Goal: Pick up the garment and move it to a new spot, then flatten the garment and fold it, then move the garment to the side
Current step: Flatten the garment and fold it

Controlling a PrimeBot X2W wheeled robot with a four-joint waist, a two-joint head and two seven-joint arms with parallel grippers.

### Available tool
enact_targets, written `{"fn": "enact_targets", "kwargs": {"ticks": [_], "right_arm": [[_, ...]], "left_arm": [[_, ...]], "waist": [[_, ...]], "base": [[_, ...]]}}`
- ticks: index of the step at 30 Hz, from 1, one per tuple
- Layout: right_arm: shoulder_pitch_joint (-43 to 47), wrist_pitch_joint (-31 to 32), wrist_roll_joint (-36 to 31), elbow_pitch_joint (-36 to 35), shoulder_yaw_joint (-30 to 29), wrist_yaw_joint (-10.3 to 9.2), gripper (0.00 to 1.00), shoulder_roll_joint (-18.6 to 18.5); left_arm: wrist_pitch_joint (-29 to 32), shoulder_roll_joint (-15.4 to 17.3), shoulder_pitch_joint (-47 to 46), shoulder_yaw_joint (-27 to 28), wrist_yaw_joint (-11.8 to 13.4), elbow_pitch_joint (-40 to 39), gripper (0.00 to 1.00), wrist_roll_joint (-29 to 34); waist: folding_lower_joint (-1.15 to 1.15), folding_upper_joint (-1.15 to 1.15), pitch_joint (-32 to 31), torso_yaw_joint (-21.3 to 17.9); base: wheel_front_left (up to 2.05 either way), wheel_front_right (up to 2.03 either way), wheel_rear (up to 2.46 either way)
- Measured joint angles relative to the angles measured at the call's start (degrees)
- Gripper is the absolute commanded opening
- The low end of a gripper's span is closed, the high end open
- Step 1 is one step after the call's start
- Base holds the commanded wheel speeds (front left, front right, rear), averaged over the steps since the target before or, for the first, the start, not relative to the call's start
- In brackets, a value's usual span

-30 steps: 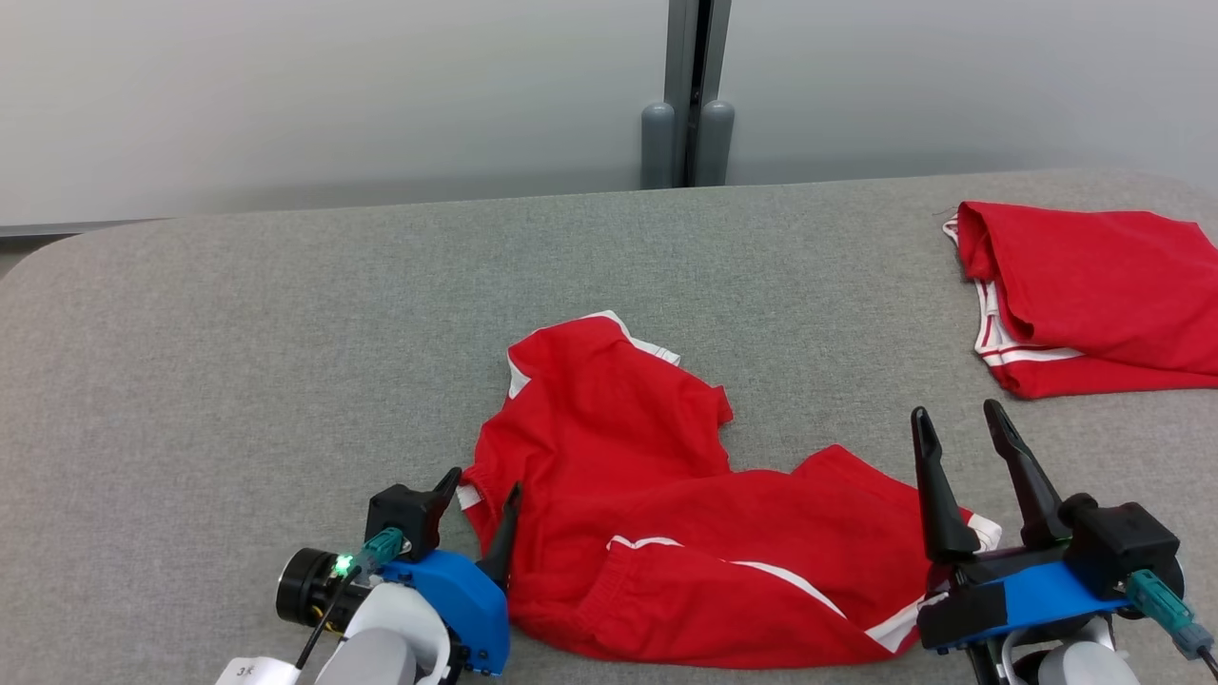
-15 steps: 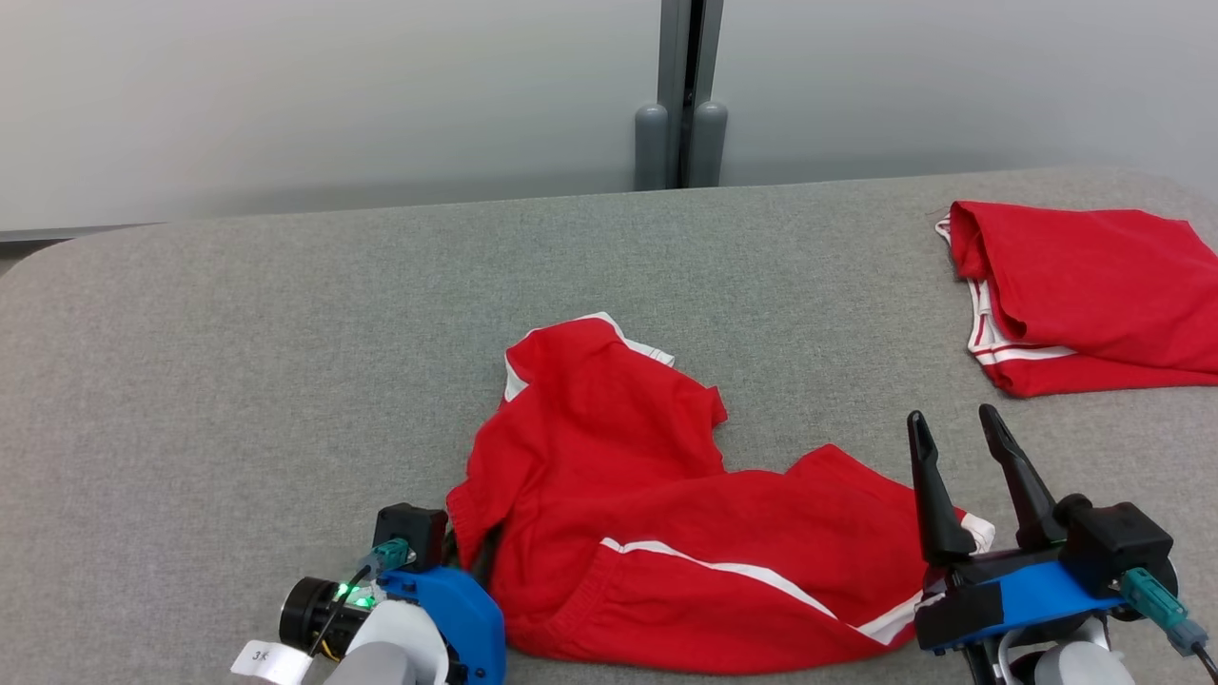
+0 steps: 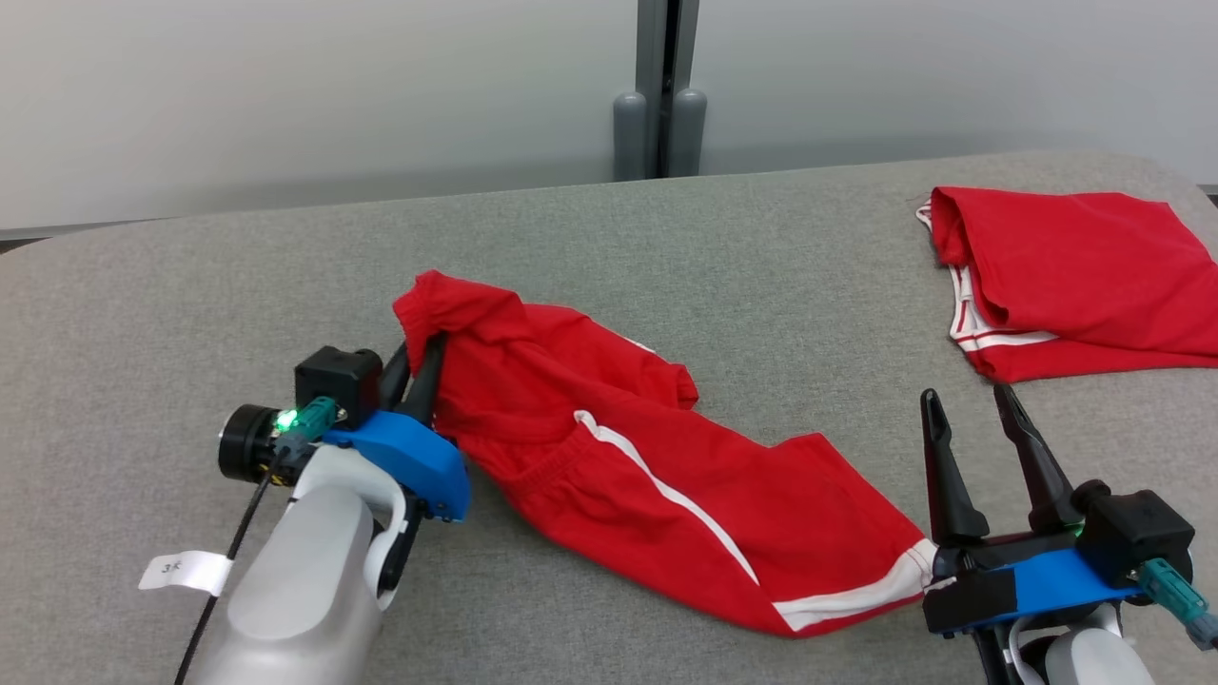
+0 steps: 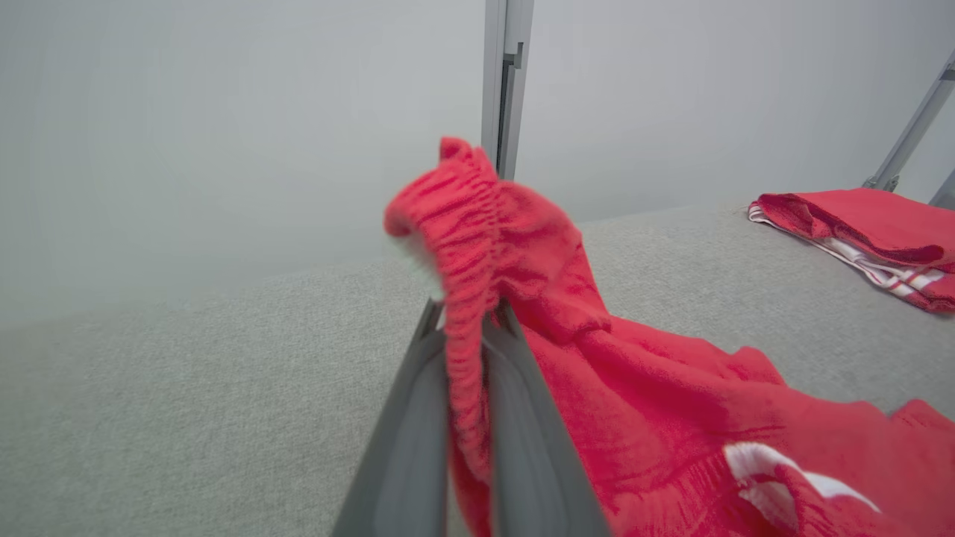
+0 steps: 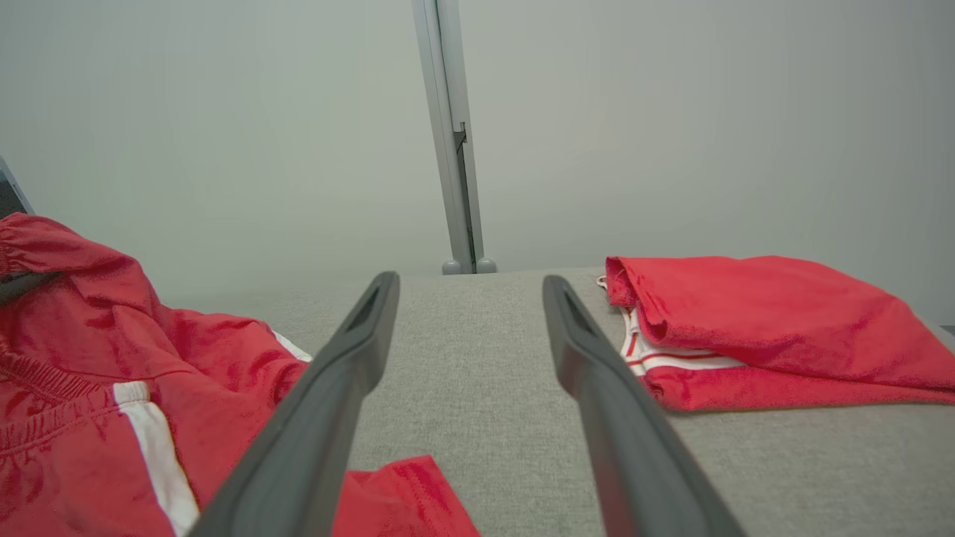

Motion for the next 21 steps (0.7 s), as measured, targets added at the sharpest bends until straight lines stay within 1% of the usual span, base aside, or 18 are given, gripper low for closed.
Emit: {"fn": "enact_targets", "kwargs": {"ticks": [2,5,6,7,8,11,12,15,18,21], "right_arm": [[-0.03,-0.01,0.02,-0.25,-0.2,0.0,1.0,-0.01],[-0.03,0.0,0.24,-0.26,-0.26,0.0,1.0,-0.01],[-0.03,0.0,0.24,-0.24,-0.25,0.0,1.0,-0.01],[-0.03,-0.01,0.25,-0.23,-0.29,0.0,1.0,-0.01],[-0.02,-0.01,0.26,-0.12,-0.31,0.0,1.0,-0.01],[0.02,-0.01,0.32,-0.05,-0.65,0.0,1.0,-0.01],[0.05,0.0,0.32,-0.02,-0.91,0.0,1.0,-0.01],[0.12,-0.01,0.32,0.21,-1.33,0.0,1.0,-0.02],[0.11,-0.02,0.33,0.21,-1.37,0.0,1.0,0.0],[0.17,-0.03,0.34,0.29,-1.29,0.0,1.0,-0.01]], "left_arm": [[-0.33,0.6,-0.79,0.86,0.44,0.16,0.0,-0.32],[-0.56,1.3,-1.55,1.56,0.64,2.5,0.0,-0.54],[-0.68,1.25,-1.62,1.67,0.64,3.78,0.15,-0.92],[-0.71,1.3,-1.64,1.64,0.64,4.9,0.41,-0.89],[-0.74,1.33,-1.65,1.72,0.81,5.77,1.0,-0.86],[-0.89,1.3,-1.62,2.46,1.19,7.2,1.0,-1.27],[-0.89,1.29,-1.45,3.07,1.36,6.5,1.0,-1.27],[-0.99,1.4,0.36,5.68,2.44,1.54,1.0,-1.45],[-0.99,1.9,4.35,8.18,3.02,-4.27,1.0,-1.03],[-1.0,1.77,7.95,9.81,3.08,-10.23,1.0,0.46]], "waist": [[0.0,0.0,0.4,-0.58],[0.0,0.0,1.1,-1.3],[0.0,0.0,1.28,-1.46],[0.0,0.0,1.44,-1.57],[0.0,0.0,1.56,-1.64],[0.0,0.0,1.62,-1.51],[0.0,0.0,1.54,-1.31],[0.0,0.0,0.97,-0.45],[0.0,0.0,0.21,0.42],[0.0,0.0,-0.63,1.14]], "base": [[0.0,0.0,0.0],[0.0,0.0,0.0],[0.0,0.0,0.0],[0.0,0.0,0.0],[0.0,0.0,0.0],[0.0,0.0,0.0],[0.0,0.0,0.0],[0.0,0.0,0.0],[0.0,0.0,0.0],[0.0,0.0,0.0]]}}
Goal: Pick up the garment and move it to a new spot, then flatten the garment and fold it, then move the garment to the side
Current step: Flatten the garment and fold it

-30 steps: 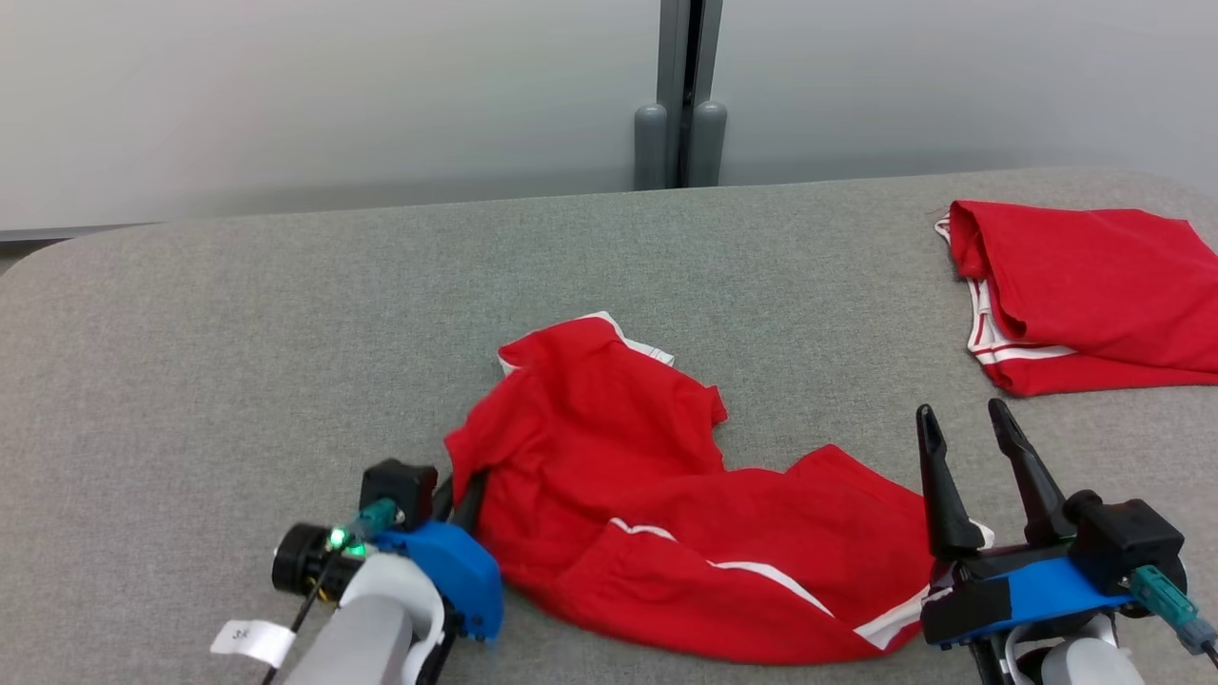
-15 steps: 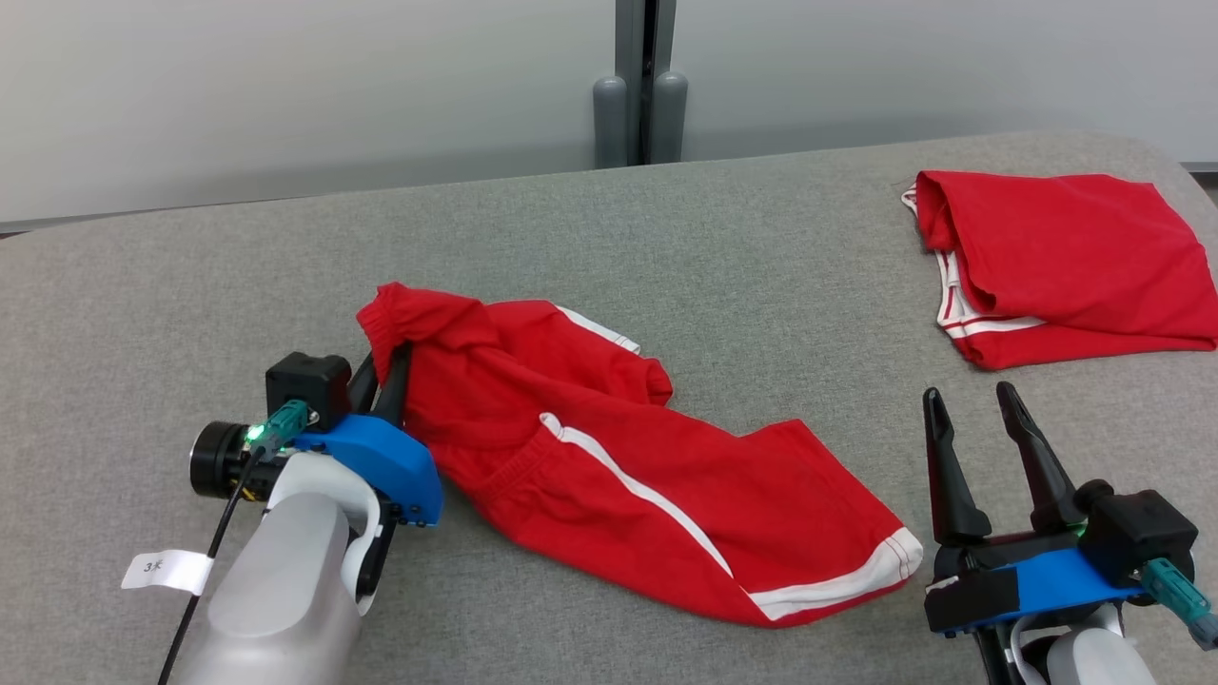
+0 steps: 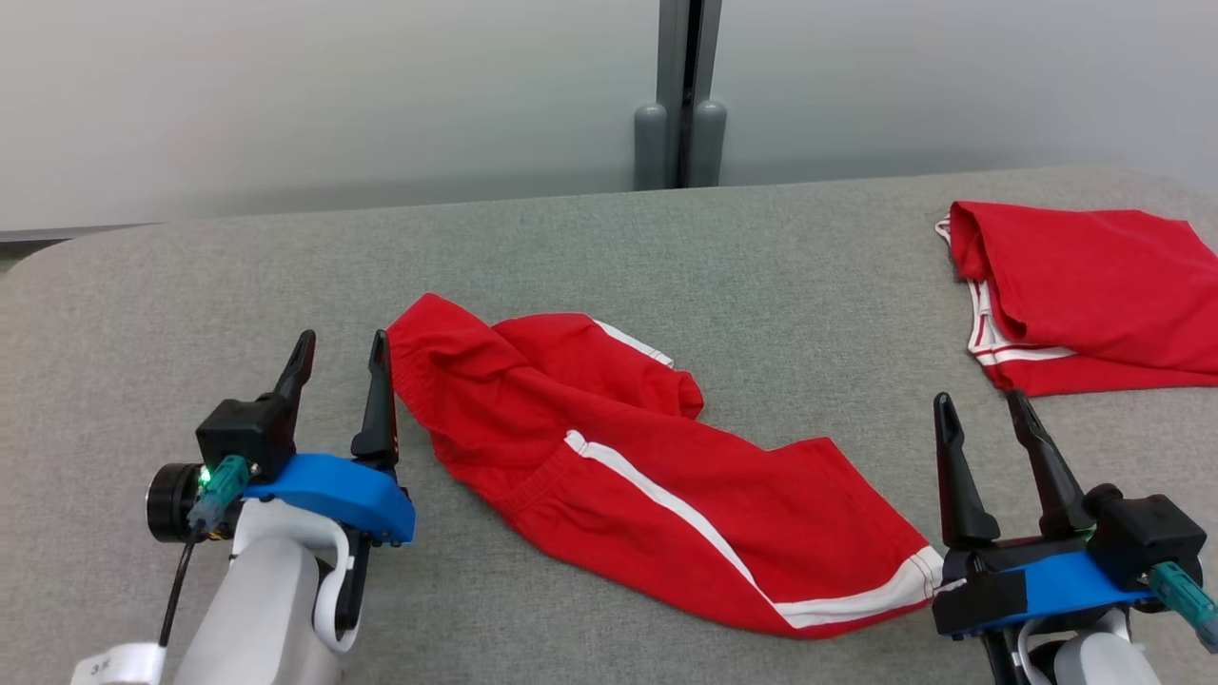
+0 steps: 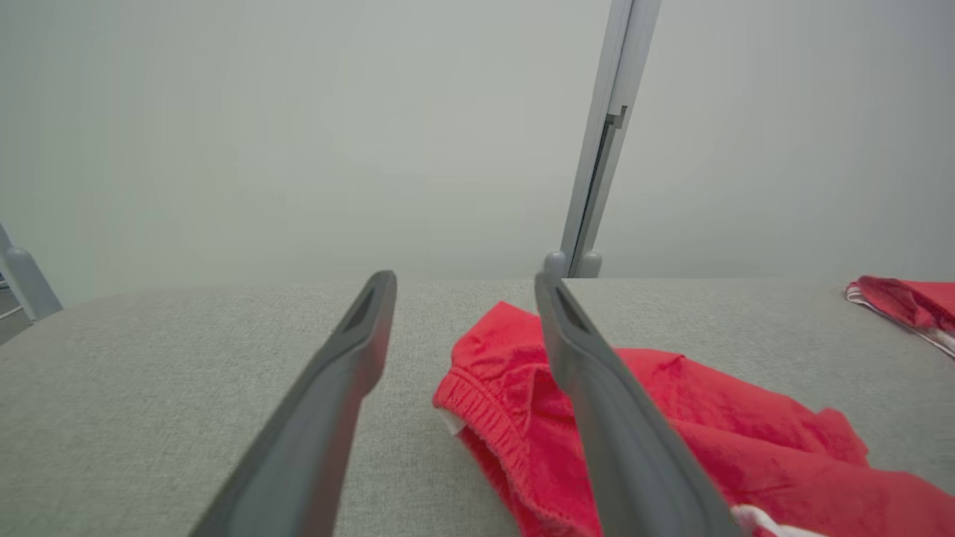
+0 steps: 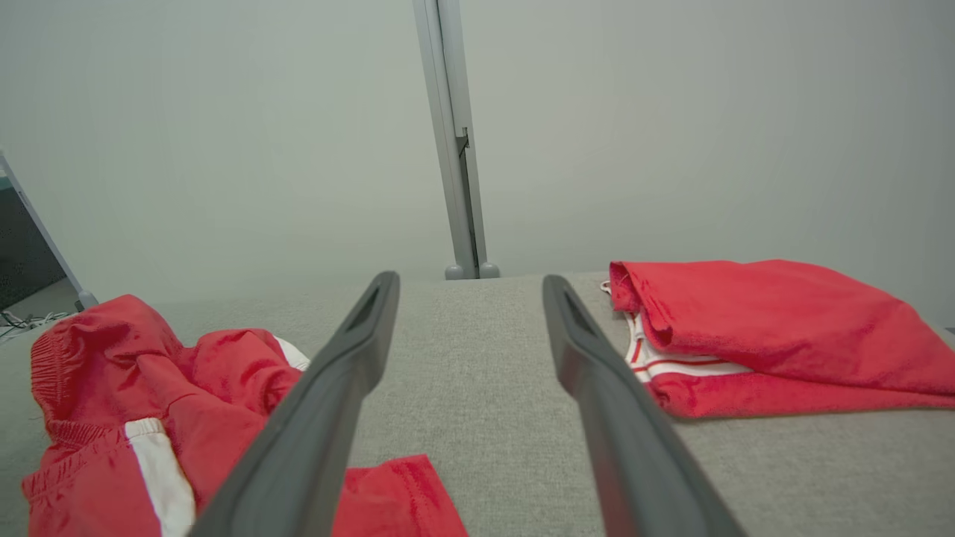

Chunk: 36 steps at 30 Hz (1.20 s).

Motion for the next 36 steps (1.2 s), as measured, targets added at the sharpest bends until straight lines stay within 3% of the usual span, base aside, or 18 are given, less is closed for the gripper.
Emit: {"fn": "enact_targets", "kwargs": {"ticks": [7,12,25,36], "right_arm": [[0.8,-0.01,0.34,0.2,0.29,0.0,1.0,0.0],[0.79,-0.01,0.4,0.48,0.84,0.0,1.0,0.0],[0.63,-0.01,0.46,0.93,1.81,0.0,1.0,0.01],[-0.15,-0.01,0.57,0.59,1.37,0.0,1.0,0.0]], "left_arm": [[-0.03,-0.98,5.92,1.6,-0.1,-9.57,1.0,2.94],[-0.04,-1.91,6.36,-1.04,-2.18,-10.66,1.0,2.53],[5.46,-2.25,0.99,-17.92,-3.43,-2.33,1.0,-3.16],[8.87,1.23,-1.3,-23.27,-3.43,7.87,1.0,-9.33]], "waist": [[0.0,0.0,-1.11,0.94],[0.0,0.0,-1.36,0.67],[0.0,0.0,0.64,-3.47],[0.0,0.0,2.54,-5.5]], "base": [[0.0,0.0,0.0],[0.0,0.0,0.0],[0.0,0.0,0.0],[0.0,0.0,0.0]]}}
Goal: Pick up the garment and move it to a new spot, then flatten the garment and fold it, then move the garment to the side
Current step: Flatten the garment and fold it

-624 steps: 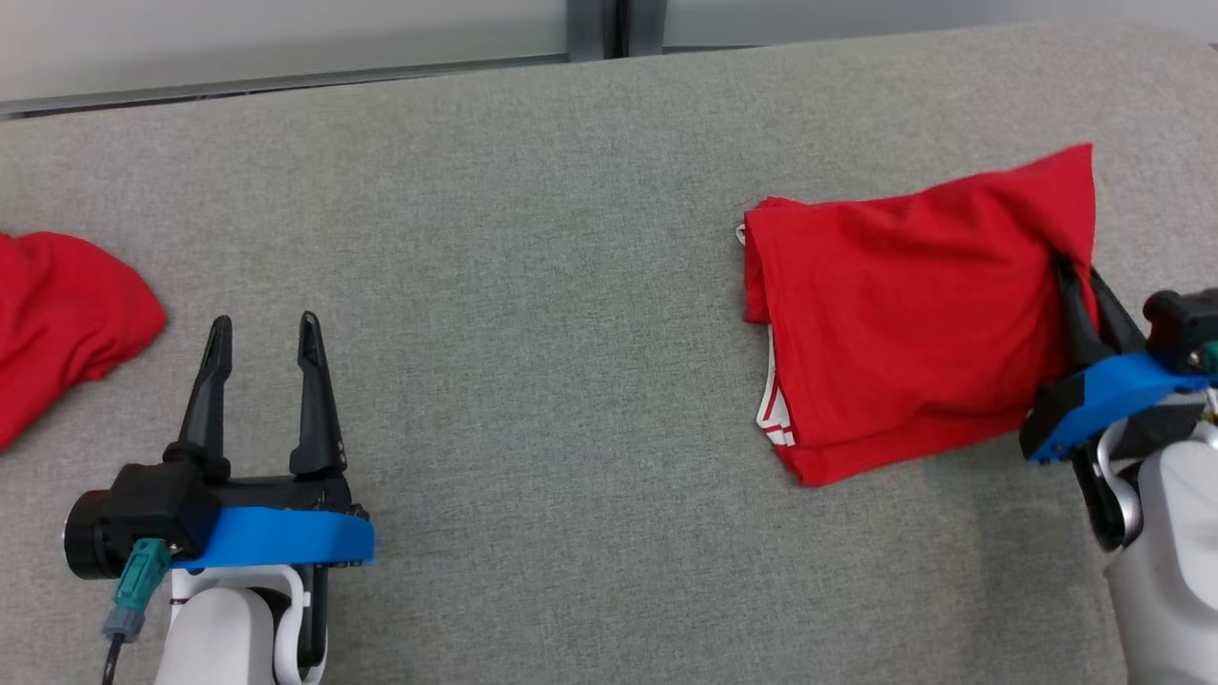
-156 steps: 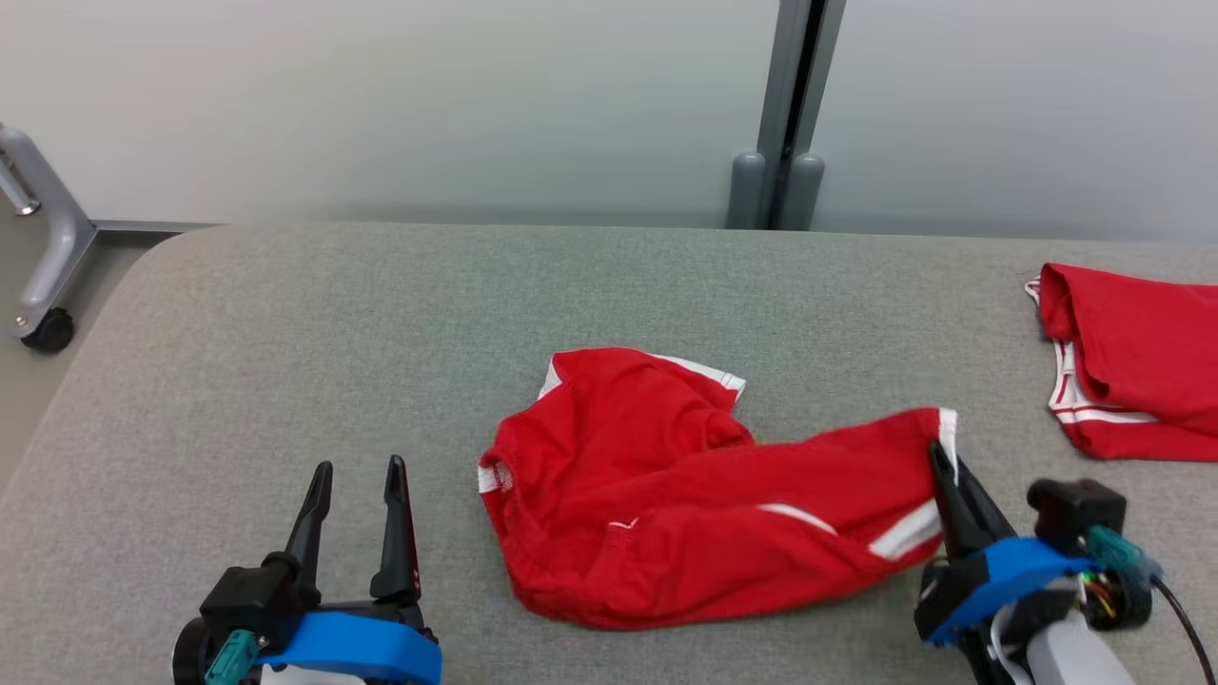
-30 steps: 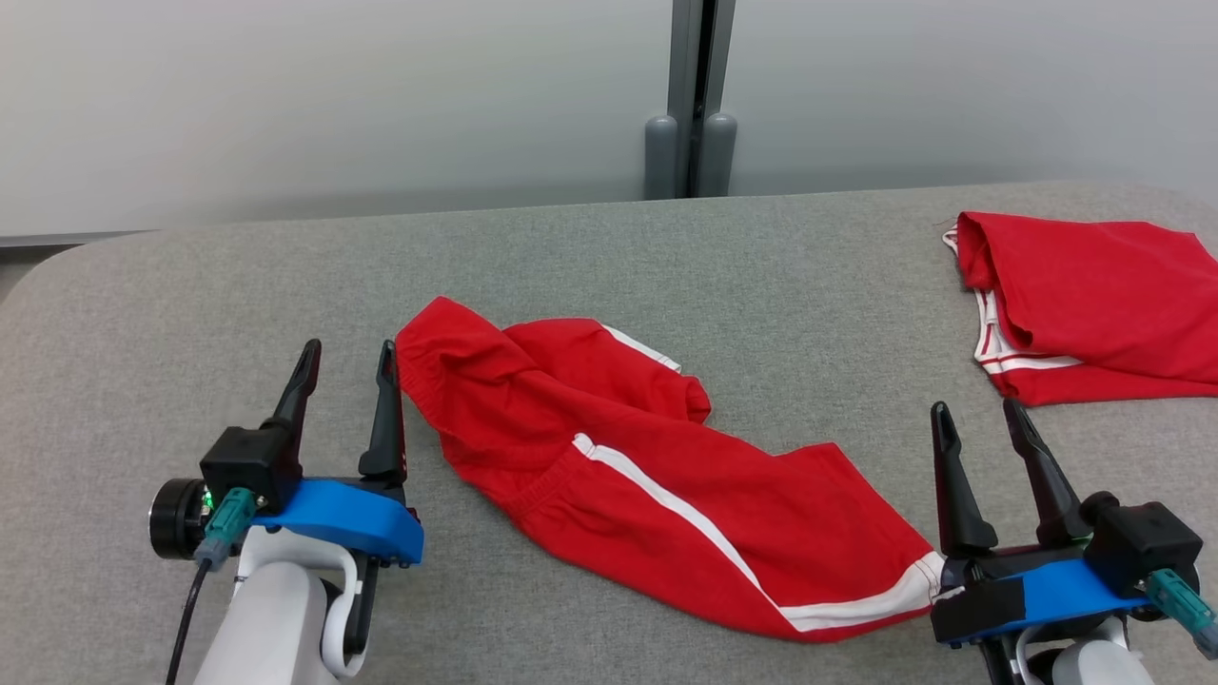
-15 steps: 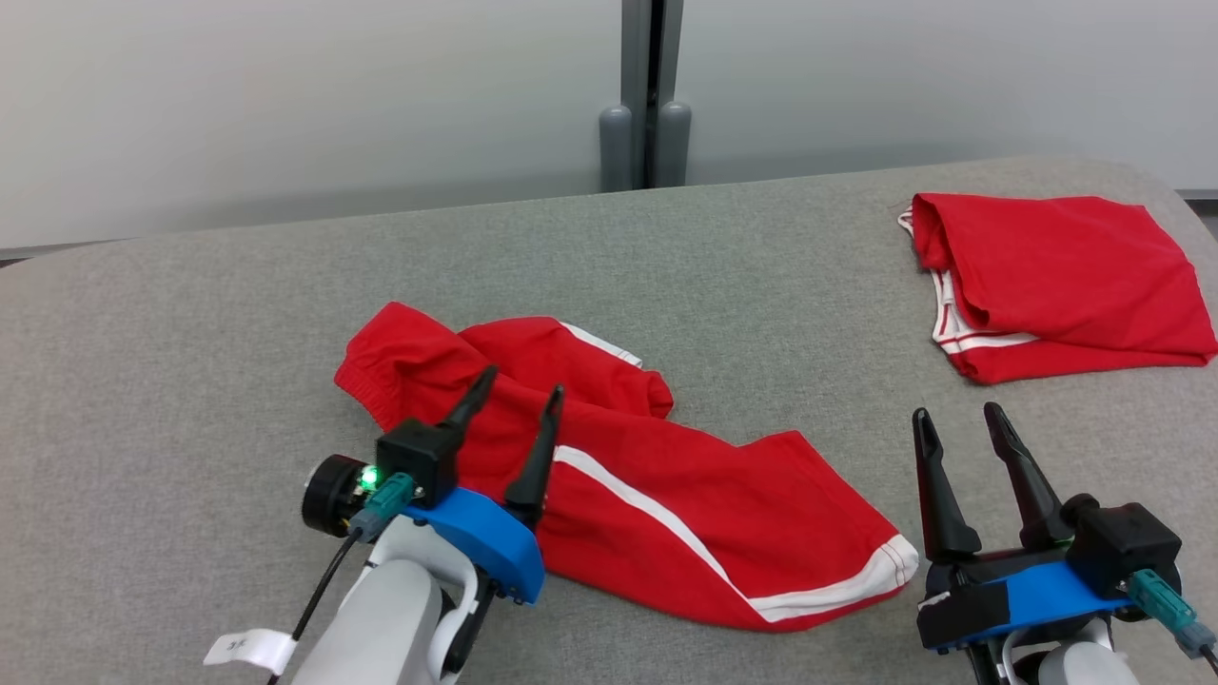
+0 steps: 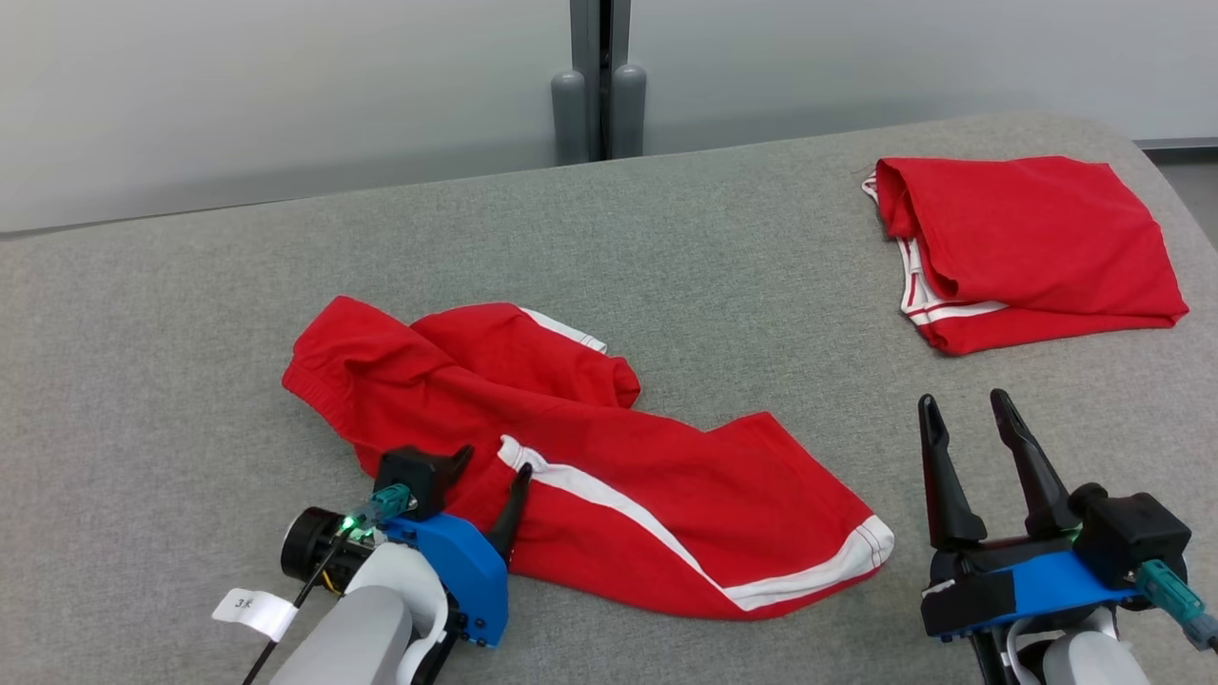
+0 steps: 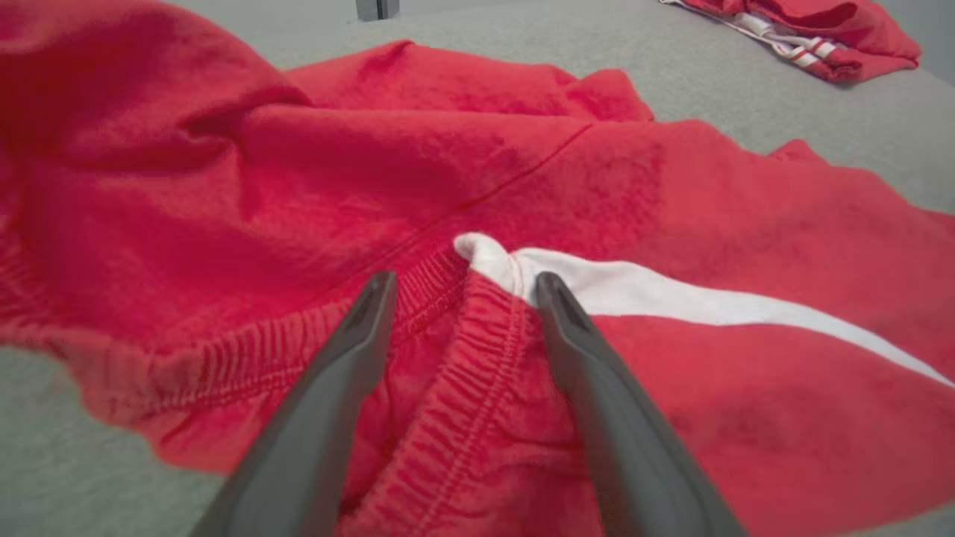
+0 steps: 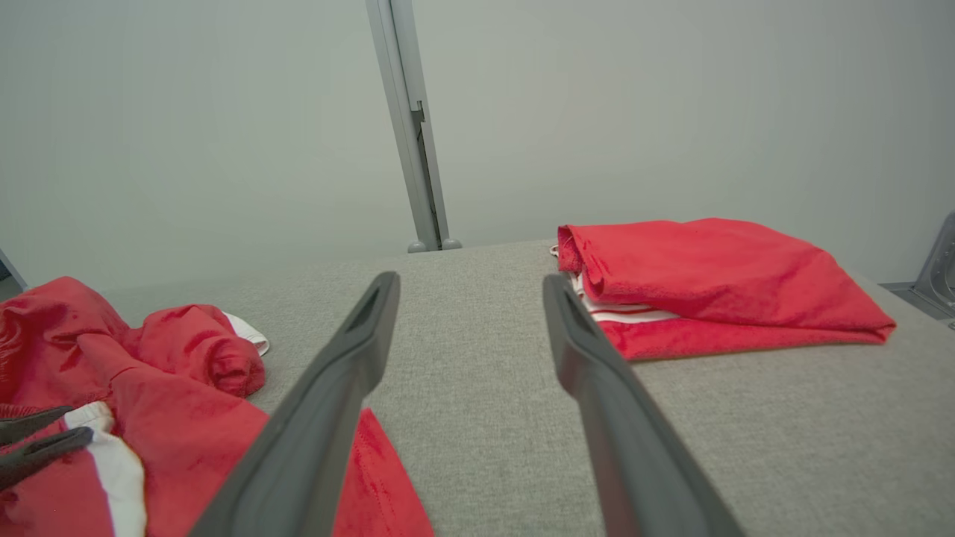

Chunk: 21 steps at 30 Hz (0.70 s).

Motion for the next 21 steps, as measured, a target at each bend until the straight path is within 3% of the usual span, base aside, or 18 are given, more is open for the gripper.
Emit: {"fn": "enact_targets", "kwargs": {"ticks": [5,6,7,8,16,21], "right_arm": [[-0.13,0.0,0.37,-0.13,0.0,0.0,1.0,0.0],[-0.2,0.0,0.42,-0.14,0.03,0.0,1.0,0.0],[-0.33,0.0,0.42,-0.18,0.08,0.0,1.0,0.0],[-0.41,0.0,0.42,-0.31,0.14,0.0,1.0,0.01],[0.18,0.0,0.41,-0.58,-1.1,0.0,1.0,0.0],[0.98,0.0,0.41,-0.34,-1.41,0.0,1.0,0.01]], "left_arm": [[2.08,-0.2,-0.8,-3.53,0.0,1.07,1.0,-3.68],[2.42,-0.24,-0.83,-4.11,0.0,1.21,0.67,-4.46],[2.48,-0.18,-0.92,-4.93,0.0,1.26,0.44,-5.0],[2.34,-0.02,-1.11,-5.57,0.0,1.32,0.0,-5.06],[-4.94,0.77,-2.83,-5.94,-0.01,0.68,0.0,-6.95],[-7.64,1.94,0.92,-5.61,0.4,-2.34,0.0,-6.88]], "waist": [[0.0,0.0,0.5,-0.13],[0.0,0.0,0.56,-0.18],[0.0,0.0,0.58,-0.23],[0.0,0.0,0.6,-0.32],[0.0,0.0,-0.4,1.2],[0.0,0.0,-1.63,3.46]], "base": [[0.0,0.0,0.0],[0.0,0.0,0.0],[0.0,0.0,0.0],[0.0,0.0,0.0],[0.0,0.0,0.0],[0.0,0.0,0.0]]}}
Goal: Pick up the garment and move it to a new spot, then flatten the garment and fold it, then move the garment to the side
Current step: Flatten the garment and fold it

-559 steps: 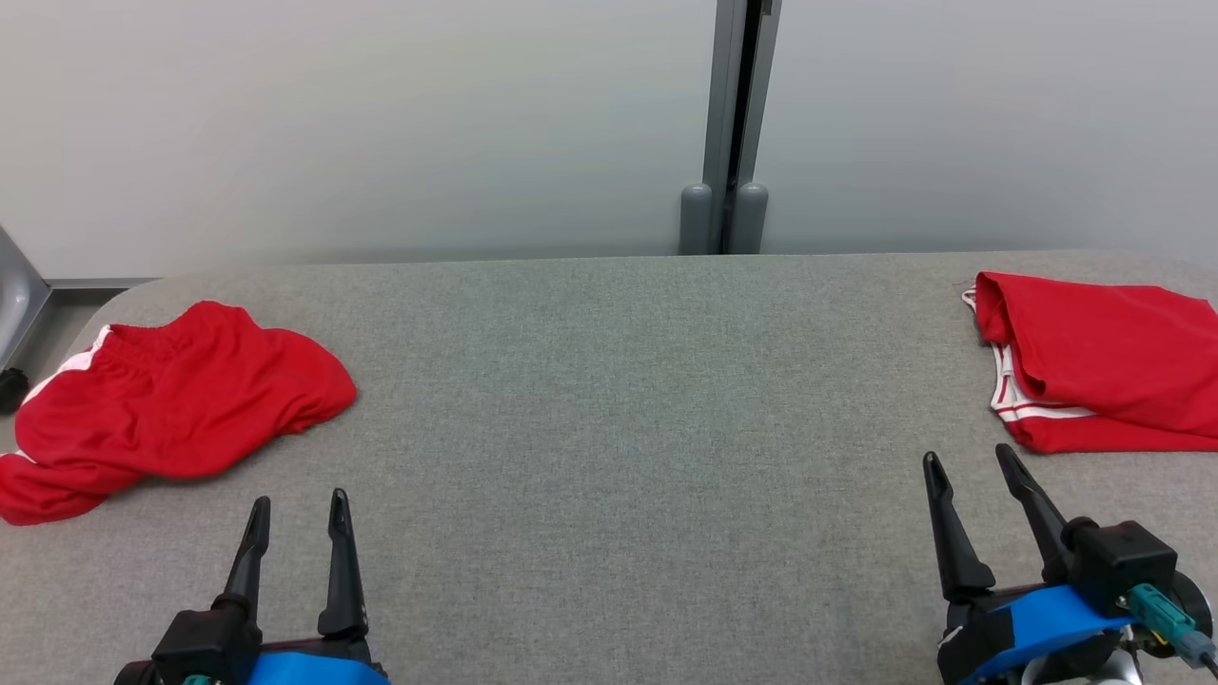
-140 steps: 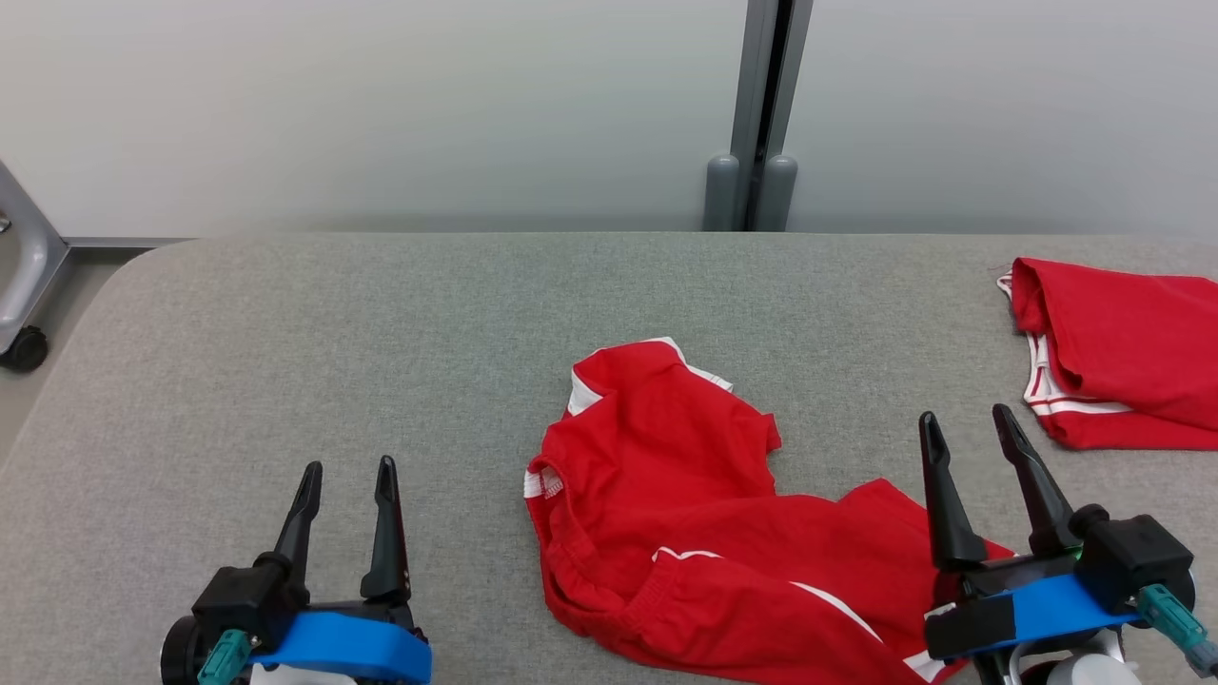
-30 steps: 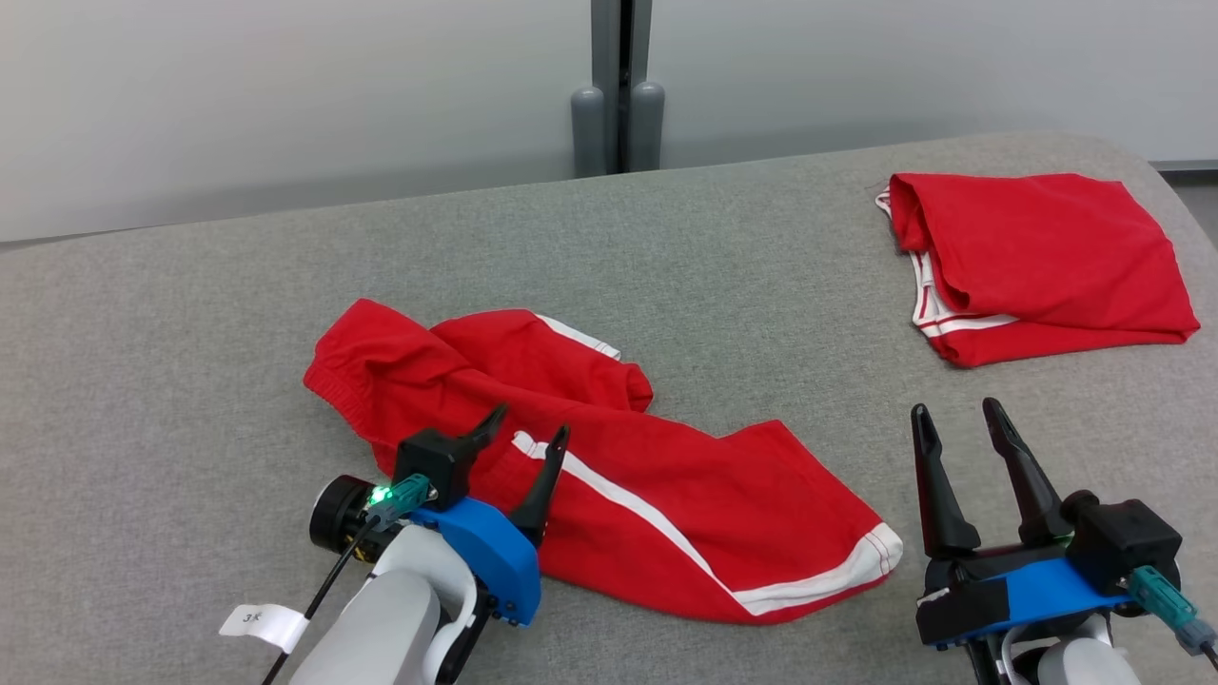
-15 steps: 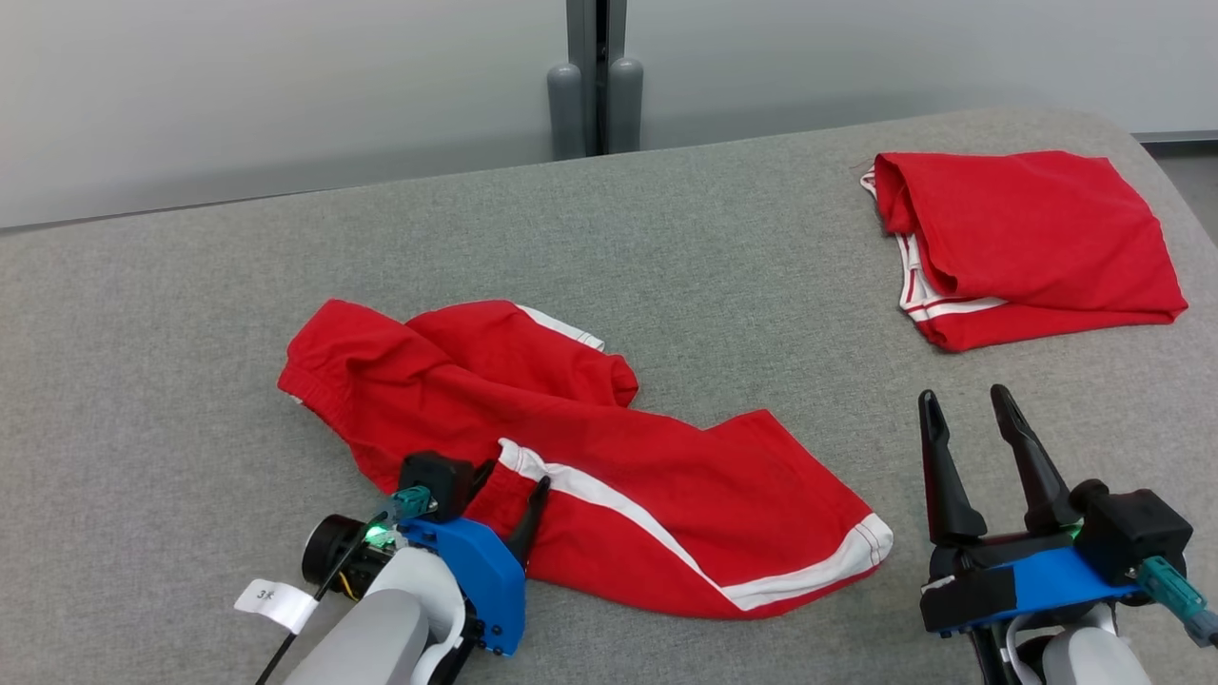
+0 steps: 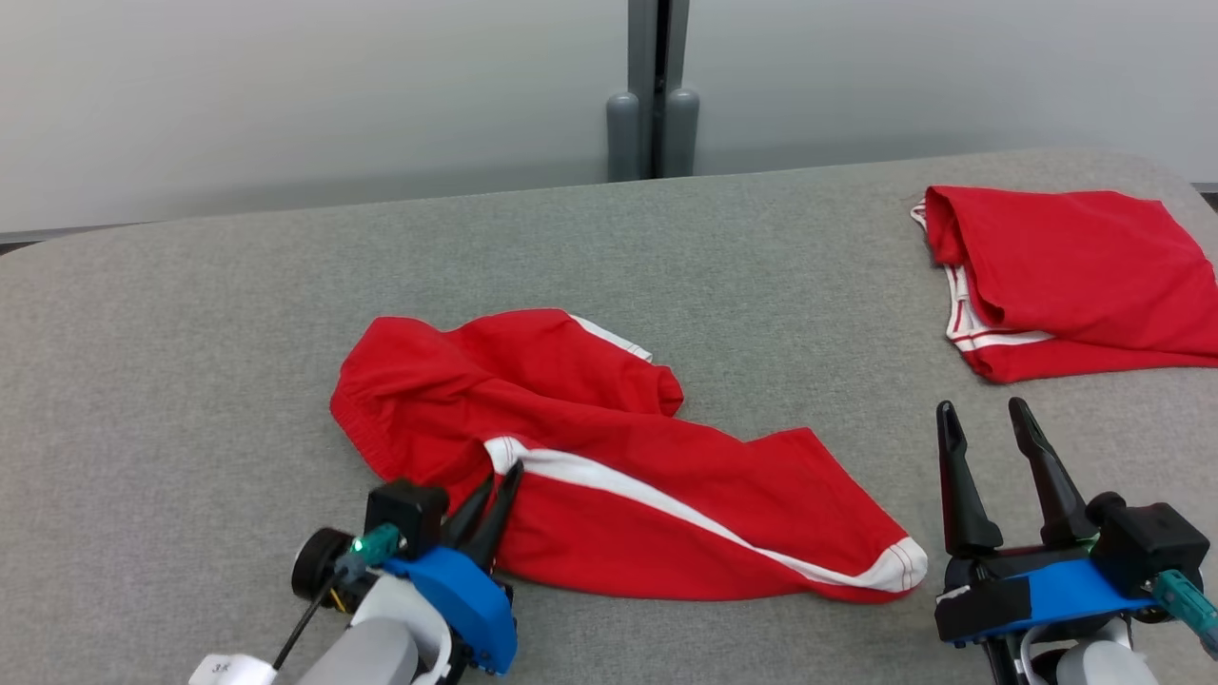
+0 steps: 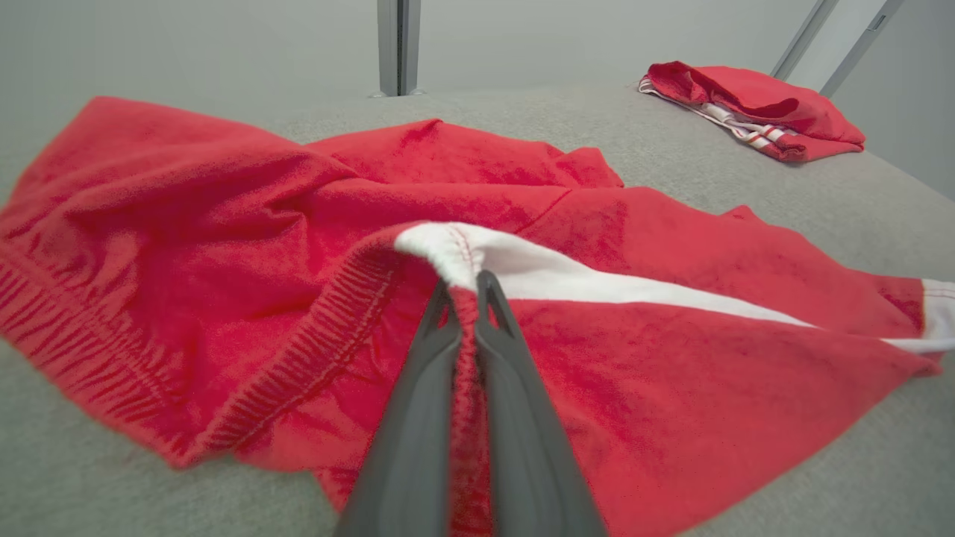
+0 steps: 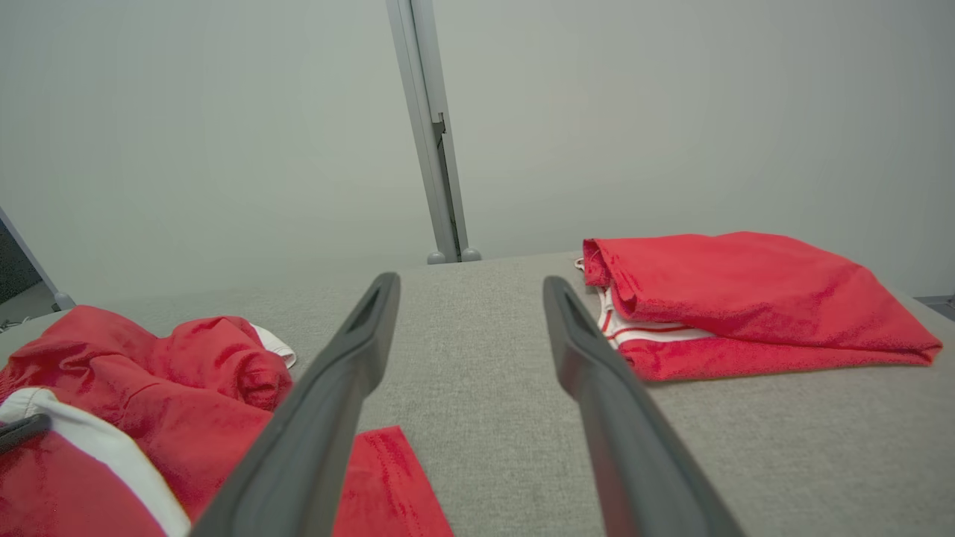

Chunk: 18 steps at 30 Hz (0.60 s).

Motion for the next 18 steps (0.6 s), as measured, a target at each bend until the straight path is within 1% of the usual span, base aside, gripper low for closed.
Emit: {"fn": "enact_targets", "kwargs": {"ticks": [4,11,12,13,14,18], "right_arm": [[0.09,0.0,-0.01,0.1,-0.38,0.0,1.0,0.0],[1.13,0.0,-0.51,1.03,-1.02,0.0,1.0,-0.01],[1.21,0.0,-0.54,1.22,-0.9,0.0,1.0,0.01],[1.23,0.0,-0.58,1.29,-0.91,0.0,1.0,0.01],[1.2,0.0,-0.58,1.31,-0.97,0.0,1.0,0.0],[1.24,0.0,-0.6,1.76,-0.99,0.0,1.0,0.0]], "left_arm": [[-0.74,0.8,5.57,-0.31,1.41,-4.16,0.0,0.75],[-1.03,1.13,15.3,-1.8,3.21,-10.85,0.0,0.94],[-1.03,1.16,16.31,-1.91,3.52,-11.62,0.36,0.92],[-1.03,1.14,17.1,-1.93,3.78,-12.36,0.91,0.87],[-1.04,1.15,17.57,-1.9,4.32,-13.06,1.0,0.88],[-1.15,1.44,18.62,-0.41,6.21,-16.64,1.0,1.37]], "waist": [[0.0,0.0,-0.7,1.95],[0.0,0.0,-1.87,5.23],[-0.01,0.0,-1.94,5.49],[0.0,0.0,-2.09,5.81],[0.0,0.0,-2.25,6.08],[0.0,0.0,-3.11,6.78]], "base": [[0.0,0.0,0.0],[0.0,0.0,0.0],[0.0,0.0,0.0],[0.0,0.0,0.0],[0.0,0.0,0.0],[0.0,0.0,0.0]]}}
